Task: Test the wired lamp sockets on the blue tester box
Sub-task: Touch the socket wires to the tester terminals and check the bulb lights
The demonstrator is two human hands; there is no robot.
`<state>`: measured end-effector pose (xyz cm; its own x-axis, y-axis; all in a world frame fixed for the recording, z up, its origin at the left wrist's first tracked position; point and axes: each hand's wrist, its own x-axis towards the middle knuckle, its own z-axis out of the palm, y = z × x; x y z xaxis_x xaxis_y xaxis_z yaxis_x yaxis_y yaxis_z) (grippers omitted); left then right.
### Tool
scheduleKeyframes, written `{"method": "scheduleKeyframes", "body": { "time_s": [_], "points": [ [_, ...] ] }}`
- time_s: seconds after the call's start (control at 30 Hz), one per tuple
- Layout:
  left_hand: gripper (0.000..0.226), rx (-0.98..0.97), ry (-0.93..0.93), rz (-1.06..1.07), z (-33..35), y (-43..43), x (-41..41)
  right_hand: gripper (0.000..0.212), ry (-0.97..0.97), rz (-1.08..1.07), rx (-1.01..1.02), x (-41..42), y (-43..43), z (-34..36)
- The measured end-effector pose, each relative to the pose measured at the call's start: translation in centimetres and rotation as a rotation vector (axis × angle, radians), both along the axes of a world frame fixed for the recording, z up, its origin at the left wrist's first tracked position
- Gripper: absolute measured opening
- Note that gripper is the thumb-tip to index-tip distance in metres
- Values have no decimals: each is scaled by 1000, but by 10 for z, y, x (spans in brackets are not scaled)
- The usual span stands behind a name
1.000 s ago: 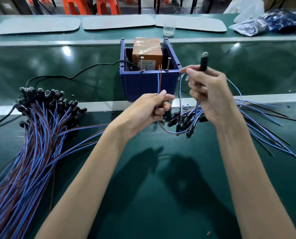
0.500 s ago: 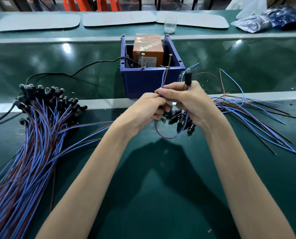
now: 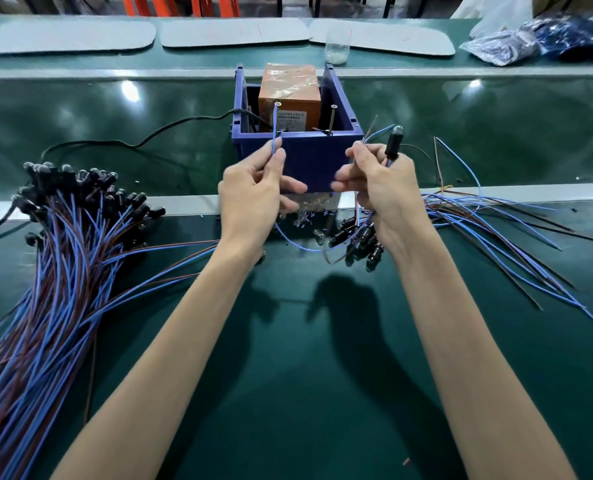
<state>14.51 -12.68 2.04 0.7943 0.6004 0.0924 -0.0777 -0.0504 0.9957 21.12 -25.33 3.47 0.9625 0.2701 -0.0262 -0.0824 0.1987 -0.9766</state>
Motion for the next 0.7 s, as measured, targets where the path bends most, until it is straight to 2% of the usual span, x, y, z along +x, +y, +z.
{"method": "scheduleKeyframes", "body": {
  "time_s": [0.13, 0.27, 0.43, 0.7],
  "points": [
    [40, 123, 29, 135, -7, 9, 5, 19, 33, -141, -34, 10, -1, -9],
    [61, 186, 86, 100, -8, 10, 6, 30, 58, -166, -63, 19, -5, -9],
    [51, 142, 54, 37, -8, 13, 5, 26, -3, -103, -70, 22, -11, -12],
    [29, 38, -2, 114, -8, 26, 4, 24, -58, -49, -107, 22, -11, -13]
  ]
}}
